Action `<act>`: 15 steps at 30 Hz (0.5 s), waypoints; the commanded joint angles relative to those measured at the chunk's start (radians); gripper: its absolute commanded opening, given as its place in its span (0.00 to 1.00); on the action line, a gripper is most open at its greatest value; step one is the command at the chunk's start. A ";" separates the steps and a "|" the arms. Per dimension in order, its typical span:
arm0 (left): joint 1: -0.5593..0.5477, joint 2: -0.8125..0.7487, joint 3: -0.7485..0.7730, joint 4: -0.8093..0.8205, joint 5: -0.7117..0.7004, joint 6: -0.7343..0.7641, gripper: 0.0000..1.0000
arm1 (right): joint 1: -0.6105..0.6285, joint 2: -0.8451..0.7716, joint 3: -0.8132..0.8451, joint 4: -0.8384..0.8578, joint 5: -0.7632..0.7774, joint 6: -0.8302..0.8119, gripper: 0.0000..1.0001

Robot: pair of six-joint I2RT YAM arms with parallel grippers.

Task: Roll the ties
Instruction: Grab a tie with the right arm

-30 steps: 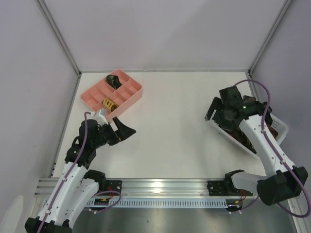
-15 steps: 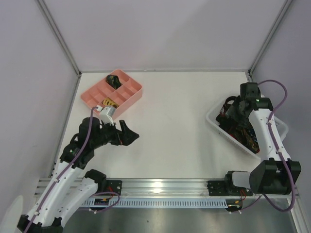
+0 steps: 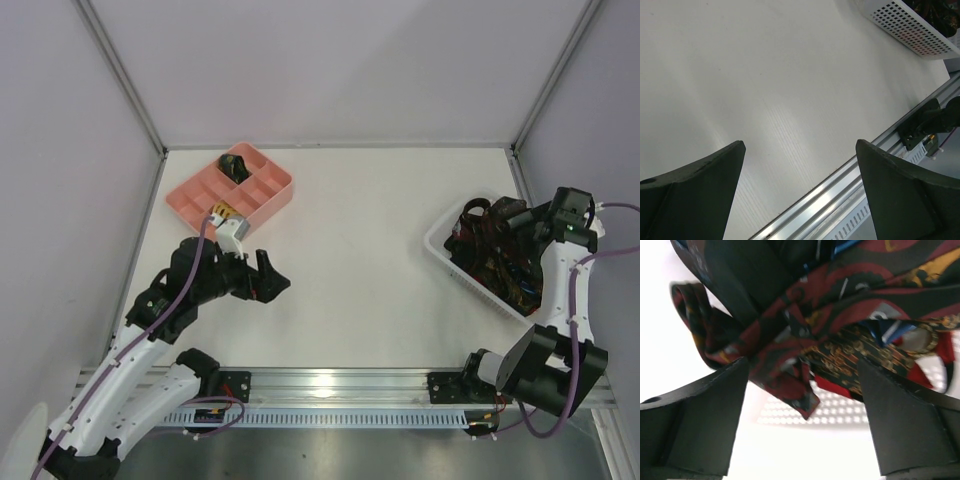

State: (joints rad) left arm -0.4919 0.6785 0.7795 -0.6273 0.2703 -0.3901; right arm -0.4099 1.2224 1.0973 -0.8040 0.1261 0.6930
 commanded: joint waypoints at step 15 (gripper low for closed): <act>-0.042 -0.005 0.047 -0.012 -0.036 0.077 1.00 | -0.050 0.146 0.065 0.059 -0.109 0.229 0.99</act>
State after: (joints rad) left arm -0.5236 0.6750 0.7898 -0.6601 0.2382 -0.3382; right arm -0.4538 1.3560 1.1072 -0.6930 0.0170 0.8585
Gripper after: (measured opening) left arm 0.997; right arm 0.992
